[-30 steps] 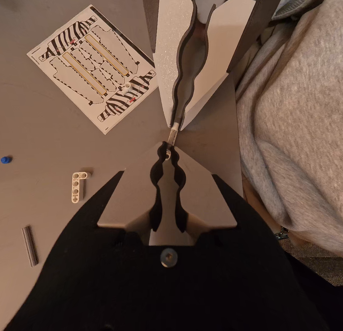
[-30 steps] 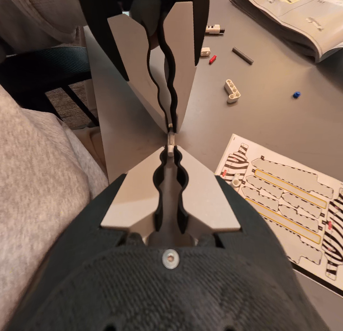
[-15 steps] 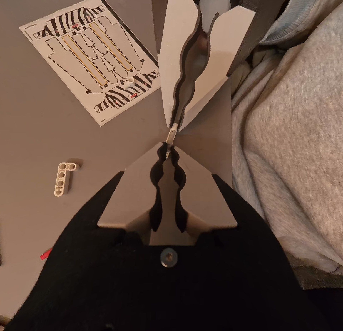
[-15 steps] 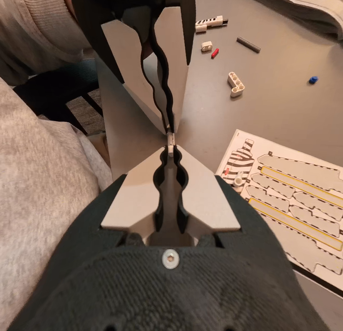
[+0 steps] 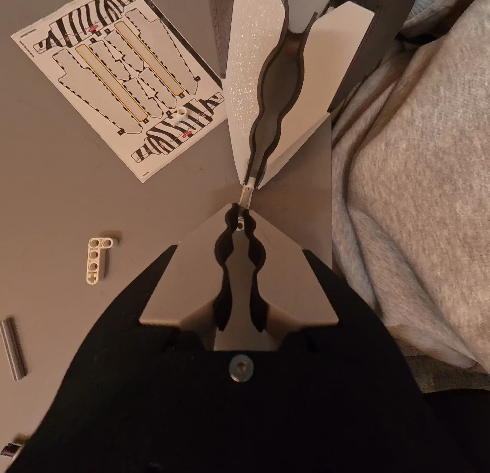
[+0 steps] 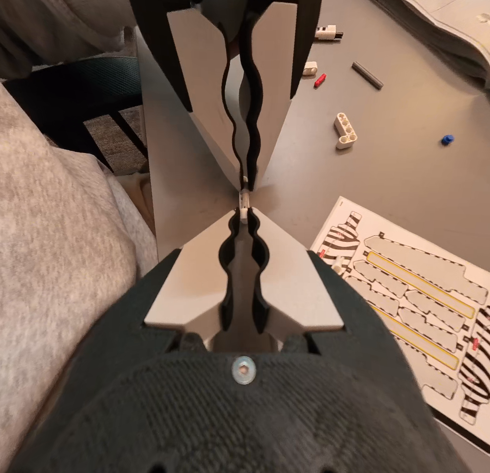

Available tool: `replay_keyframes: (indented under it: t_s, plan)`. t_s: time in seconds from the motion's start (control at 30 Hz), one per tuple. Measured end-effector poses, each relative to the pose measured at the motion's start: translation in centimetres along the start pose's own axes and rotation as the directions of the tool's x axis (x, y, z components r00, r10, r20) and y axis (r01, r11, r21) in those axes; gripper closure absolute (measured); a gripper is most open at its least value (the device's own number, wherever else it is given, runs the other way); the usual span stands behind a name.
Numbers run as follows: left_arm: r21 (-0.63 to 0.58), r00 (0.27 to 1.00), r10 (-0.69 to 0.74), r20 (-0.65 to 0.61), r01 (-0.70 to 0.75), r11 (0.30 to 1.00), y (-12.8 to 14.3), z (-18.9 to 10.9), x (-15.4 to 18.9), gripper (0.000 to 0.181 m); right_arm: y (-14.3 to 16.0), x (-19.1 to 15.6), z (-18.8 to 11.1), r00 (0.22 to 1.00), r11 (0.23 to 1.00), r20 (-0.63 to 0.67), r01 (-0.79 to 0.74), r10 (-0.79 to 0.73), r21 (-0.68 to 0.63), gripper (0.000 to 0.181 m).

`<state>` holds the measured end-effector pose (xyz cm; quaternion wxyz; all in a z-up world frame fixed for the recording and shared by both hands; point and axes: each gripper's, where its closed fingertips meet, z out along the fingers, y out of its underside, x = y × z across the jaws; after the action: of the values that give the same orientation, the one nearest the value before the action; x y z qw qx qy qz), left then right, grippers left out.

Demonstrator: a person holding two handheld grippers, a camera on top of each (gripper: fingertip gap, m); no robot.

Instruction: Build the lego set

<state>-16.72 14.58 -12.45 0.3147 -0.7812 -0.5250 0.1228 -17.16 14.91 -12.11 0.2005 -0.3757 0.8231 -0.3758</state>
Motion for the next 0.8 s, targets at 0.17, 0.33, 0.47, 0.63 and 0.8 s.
replay_keyframes:
  t_s: [0.17, 0.33, 0.47, 0.63, 0.8]
  plan:
    - [0.023, 0.999, -0.041, 0.005, 0.041, 0.999, 0.06, -0.02, 0.20, 0.179, -0.05, 0.04, 0.00, 0.997, 0.997, 0.030, -0.078, 0.077, 0.016, 0.177]
    - [0.046, 0.997, -0.073, 0.026, 0.072, 0.996, 0.05, -0.04, 0.35, 0.179, -0.06, 0.06, -0.02, 0.991, 0.991, 0.042, -0.132, 0.131, 0.027, 0.177]
    - [0.054, 0.996, -0.082, 0.039, 0.080, 0.995, -0.10, -0.11, 0.51, 0.179, -0.07, 0.01, 0.02, 0.998, 0.998, 0.009, -0.065, 0.065, 0.007, 0.177]
    - [0.039, 0.998, -0.045, 0.052, 0.043, 0.998, 0.00, -0.03, 0.29, 0.179, -0.08, -0.06, 0.02, 1.000, 1.000, 0.017, -0.010, 0.010, -0.001, 0.177]
    - [0.039, 0.999, -0.018, 0.040, 0.016, 0.999, -0.02, -0.05, 0.21, 0.179, -0.09, -0.06, 0.01, 0.998, 1.000, 0.062, -0.012, 0.012, 0.001, 0.177]
